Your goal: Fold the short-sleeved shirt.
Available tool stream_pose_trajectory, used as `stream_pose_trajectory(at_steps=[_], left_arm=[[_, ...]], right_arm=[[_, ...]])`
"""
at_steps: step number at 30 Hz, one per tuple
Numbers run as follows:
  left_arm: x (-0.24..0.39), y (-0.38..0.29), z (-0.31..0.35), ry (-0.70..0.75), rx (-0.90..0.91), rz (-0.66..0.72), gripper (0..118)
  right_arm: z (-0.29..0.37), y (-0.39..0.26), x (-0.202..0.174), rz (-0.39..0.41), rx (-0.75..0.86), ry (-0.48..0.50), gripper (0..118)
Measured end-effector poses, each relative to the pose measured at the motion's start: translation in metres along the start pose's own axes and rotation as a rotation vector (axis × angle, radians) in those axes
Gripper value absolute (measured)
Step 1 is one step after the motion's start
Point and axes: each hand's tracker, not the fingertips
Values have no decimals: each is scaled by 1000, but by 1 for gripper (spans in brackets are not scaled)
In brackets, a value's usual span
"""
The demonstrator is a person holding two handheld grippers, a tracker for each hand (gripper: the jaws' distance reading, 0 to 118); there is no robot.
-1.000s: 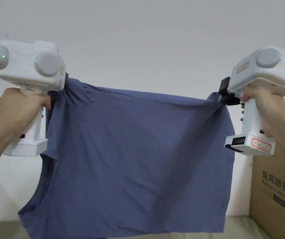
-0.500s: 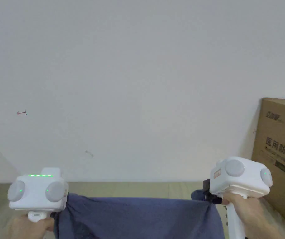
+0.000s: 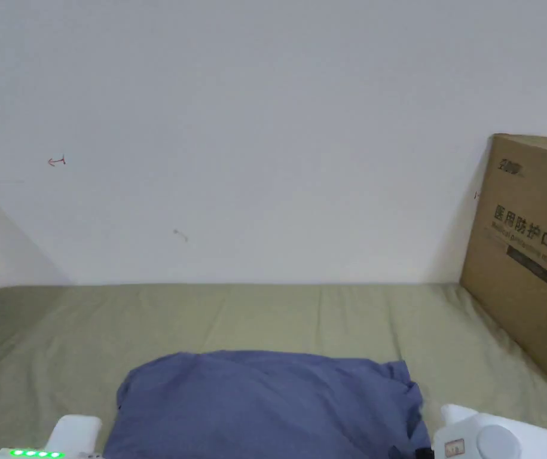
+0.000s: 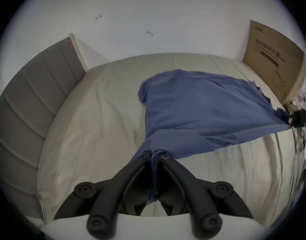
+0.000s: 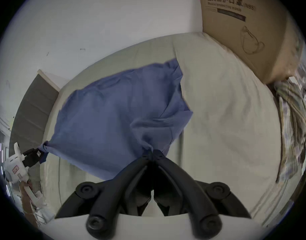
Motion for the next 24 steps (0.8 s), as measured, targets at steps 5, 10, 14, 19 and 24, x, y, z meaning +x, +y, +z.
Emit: stream_pose_trajectory(at_steps=[5,10,14,19,24], left_arm=[[-7,-92,80,-17,-41,50,5],[-9,-184,139,-11,-107,10,5],[-8,-231,163,-34,-145,41,5],[2,-250,167,-24,-136,57,5],[6,-245,169,-34,-127,88,88]], right_arm=[[50,-102,13,6,-17,28,0],[94,-194,27,33,-50,29,0],[113,-236,45,-8,-53,42,0],[114,-253,54,-27,-56,41,1],[113,-250,49,18,-51,-10,58]])
